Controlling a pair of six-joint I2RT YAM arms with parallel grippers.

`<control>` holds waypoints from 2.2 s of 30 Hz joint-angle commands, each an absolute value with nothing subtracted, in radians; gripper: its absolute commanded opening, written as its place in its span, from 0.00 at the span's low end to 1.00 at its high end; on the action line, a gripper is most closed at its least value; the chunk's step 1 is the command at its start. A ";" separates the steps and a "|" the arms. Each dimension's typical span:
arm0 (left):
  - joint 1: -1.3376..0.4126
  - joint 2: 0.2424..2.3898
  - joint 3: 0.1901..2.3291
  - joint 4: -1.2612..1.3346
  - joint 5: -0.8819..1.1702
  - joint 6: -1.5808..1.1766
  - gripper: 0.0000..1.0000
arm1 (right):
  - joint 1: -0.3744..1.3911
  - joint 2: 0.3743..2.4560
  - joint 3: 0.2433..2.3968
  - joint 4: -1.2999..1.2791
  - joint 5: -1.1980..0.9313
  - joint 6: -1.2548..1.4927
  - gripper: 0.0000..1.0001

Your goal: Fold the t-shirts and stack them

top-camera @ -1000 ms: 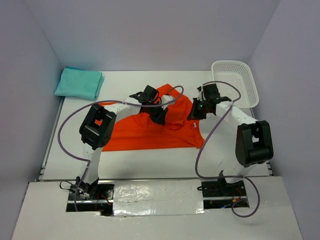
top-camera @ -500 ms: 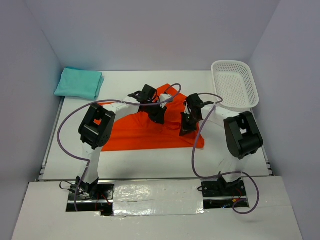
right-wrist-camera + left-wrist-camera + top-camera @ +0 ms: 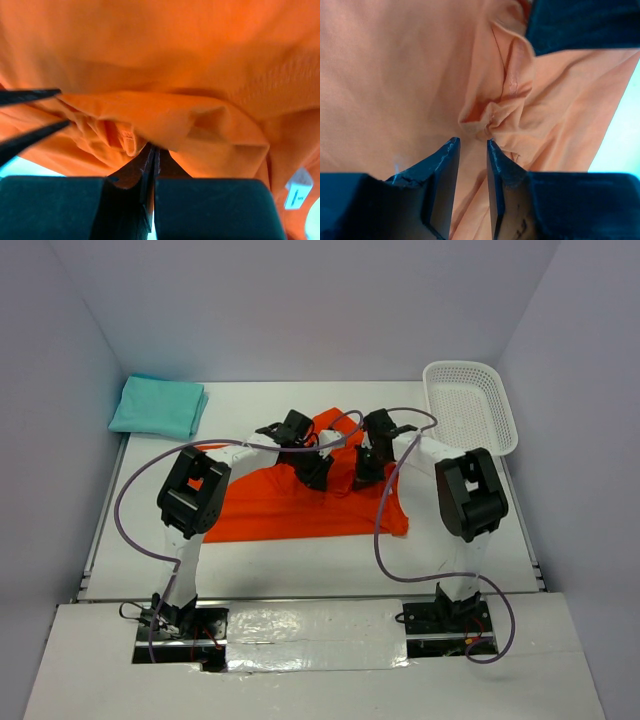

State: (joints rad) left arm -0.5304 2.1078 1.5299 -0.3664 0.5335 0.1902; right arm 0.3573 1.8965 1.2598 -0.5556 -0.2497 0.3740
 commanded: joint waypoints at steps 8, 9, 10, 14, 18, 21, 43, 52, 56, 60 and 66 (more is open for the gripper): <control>-0.483 2.079 1.618 -0.408 0.500 0.232 0.48 | 0.362 2.003 1.435 -0.551 -0.209 0.413 0.00; -0.474 2.072 1.626 -0.416 0.488 0.233 0.49 | 0.362 2.011 1.453 -0.552 -0.190 0.425 0.00; -0.466 2.071 1.643 -0.422 0.479 0.235 0.50 | 0.364 2.020 1.471 -0.551 -0.184 0.431 0.00; -0.451 2.039 1.666 -0.469 0.463 0.316 0.50 | 0.357 2.051 1.560 -0.558 -0.138 0.465 0.00; -0.494 2.010 1.648 -0.506 0.502 0.382 0.50 | 0.339 2.066 1.614 -0.577 -0.098 0.466 0.00; -0.534 2.019 1.631 -0.485 0.518 0.377 0.50 | 0.299 2.102 1.658 -0.607 -0.097 0.446 0.00; -0.603 2.171 1.597 -0.293 0.483 0.245 0.50 | 0.259 1.875 1.336 -0.459 -0.325 0.212 0.50; -0.601 2.140 1.549 -0.302 0.462 0.278 0.06 | 0.265 1.973 1.378 -0.465 -0.305 0.230 0.40; -0.601 2.137 1.546 -0.327 0.472 0.279 0.00 | 0.259 1.994 1.376 -0.445 -0.261 0.255 0.07; -0.592 2.112 1.545 -0.383 0.427 0.305 0.00 | 0.224 1.984 1.402 -0.453 -0.219 0.278 0.00; -0.583 2.074 1.525 -0.399 0.383 0.311 0.00 | 0.206 1.997 1.453 -0.466 -0.221 0.249 0.00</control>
